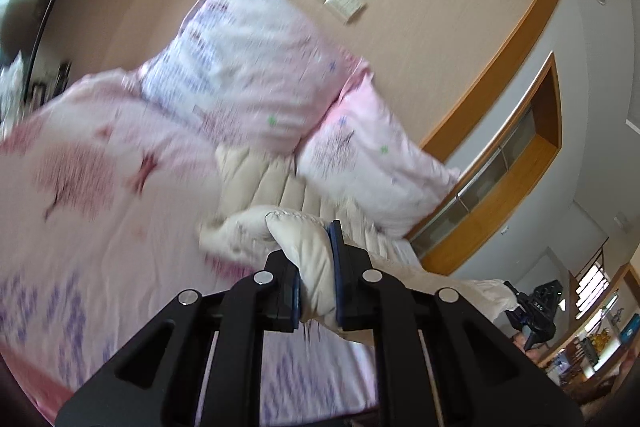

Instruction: Fold large clothes

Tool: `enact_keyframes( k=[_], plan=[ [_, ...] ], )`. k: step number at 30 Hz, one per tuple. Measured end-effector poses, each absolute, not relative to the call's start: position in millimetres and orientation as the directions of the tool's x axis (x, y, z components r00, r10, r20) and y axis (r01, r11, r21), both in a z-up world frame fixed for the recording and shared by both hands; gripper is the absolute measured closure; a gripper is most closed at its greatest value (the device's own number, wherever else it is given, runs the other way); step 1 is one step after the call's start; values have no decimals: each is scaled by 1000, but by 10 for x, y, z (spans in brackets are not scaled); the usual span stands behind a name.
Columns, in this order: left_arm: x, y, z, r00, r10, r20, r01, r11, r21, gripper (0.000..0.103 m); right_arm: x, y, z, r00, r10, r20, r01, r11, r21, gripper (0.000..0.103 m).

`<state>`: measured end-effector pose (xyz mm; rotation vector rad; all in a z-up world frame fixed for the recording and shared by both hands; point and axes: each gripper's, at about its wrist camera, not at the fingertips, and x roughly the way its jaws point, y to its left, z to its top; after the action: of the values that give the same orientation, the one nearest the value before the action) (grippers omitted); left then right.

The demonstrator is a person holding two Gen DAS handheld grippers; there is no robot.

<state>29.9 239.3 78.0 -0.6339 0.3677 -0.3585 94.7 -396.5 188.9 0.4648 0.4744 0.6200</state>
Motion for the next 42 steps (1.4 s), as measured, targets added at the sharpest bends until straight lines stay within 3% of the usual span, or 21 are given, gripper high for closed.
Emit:
enact_keyframes(
  k=[14,17,24,27,30,32,33,34,37,39,41,42],
  plan=[
    [1527,2380,1313,910,-358,-208,180,795,-579,92,2302,-3727,2121,827,505,-246,-342,800,493,92],
    [1984,2345,1249,907,-331,-258,133,810,-572,92,2727,-3657,1954,847,435,-307,-268,846,460,92],
    [3144,2213,707,825,-298,-480,-49,808,-587,92,3925,-3490,1171,752,234,-616,48,913,405,92],
    [3454,2172,481,793,-293,-534,-99,803,-588,92,4185,-3454,949,701,185,-689,129,917,378,92],
    [3630,2161,329,776,-306,-551,-124,783,-610,92,4345,-3510,762,660,194,-726,198,887,417,87],
    [3689,2163,253,770,-323,-550,-135,759,-636,91,4399,-3561,676,642,212,-737,222,869,443,74],
    [3705,2161,237,768,-326,-551,-144,751,-645,89,4432,-3584,631,637,227,-736,231,855,464,63],
    [3715,2164,215,767,-334,-547,-145,741,-655,86,4443,-3602,607,635,237,-735,239,845,478,53],
    [3722,2173,192,771,-360,-525,-130,718,-683,59,4448,-3650,582,644,290,-708,222,814,536,40],
    [3702,2206,207,777,-387,-497,-111,693,-713,29,4386,-3741,639,676,300,-674,207,800,563,38],
    [3647,2260,259,794,-397,-460,-93,669,-738,16,4289,-3877,729,715,282,-640,193,800,568,35],
    [3606,2294,291,801,-408,-437,-74,658,-749,16,4247,-3932,765,724,269,-634,191,806,560,35]
  ],
)
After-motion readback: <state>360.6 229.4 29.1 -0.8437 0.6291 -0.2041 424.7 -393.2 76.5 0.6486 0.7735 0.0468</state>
